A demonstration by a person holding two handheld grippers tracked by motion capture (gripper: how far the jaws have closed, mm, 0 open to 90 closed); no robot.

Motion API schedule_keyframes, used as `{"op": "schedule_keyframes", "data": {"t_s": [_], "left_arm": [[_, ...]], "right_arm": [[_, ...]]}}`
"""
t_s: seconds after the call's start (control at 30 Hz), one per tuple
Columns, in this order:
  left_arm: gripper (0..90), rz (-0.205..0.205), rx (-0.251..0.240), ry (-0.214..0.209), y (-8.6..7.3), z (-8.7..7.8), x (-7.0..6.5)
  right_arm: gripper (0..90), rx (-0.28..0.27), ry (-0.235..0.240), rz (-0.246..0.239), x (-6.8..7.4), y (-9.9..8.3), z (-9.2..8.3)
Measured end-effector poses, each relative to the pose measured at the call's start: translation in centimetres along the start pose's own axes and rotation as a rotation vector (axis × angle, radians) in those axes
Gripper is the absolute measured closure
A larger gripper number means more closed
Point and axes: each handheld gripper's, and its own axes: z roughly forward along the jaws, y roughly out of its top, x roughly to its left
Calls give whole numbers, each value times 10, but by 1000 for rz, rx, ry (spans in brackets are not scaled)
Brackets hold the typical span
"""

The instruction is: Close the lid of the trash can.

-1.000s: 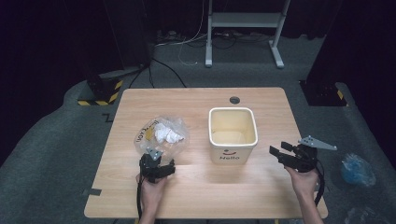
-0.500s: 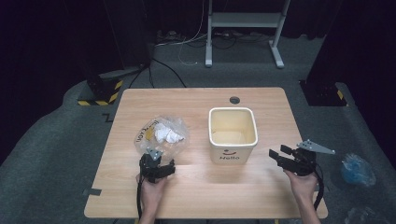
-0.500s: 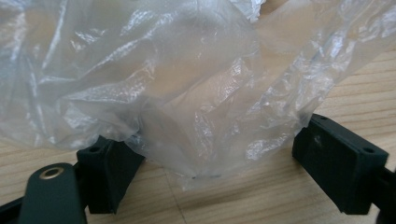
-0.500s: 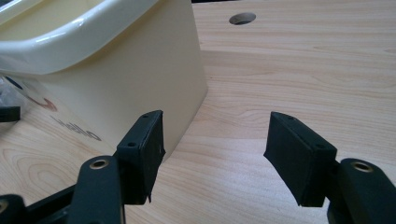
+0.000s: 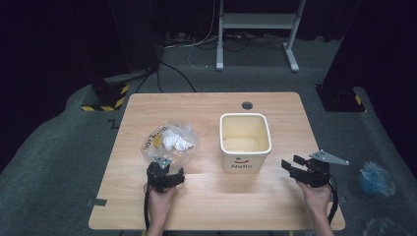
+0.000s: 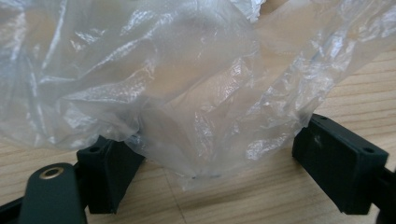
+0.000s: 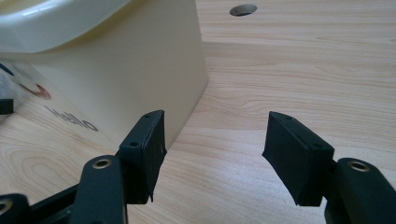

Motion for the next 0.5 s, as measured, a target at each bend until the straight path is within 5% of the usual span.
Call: {"op": "schedule_keyframes", "data": {"t_s": [0.5], "left_arm": [[170,0,0,0,0,0,0]], "right_arm": [[386,22,-7,3,3,-11,6]]}}
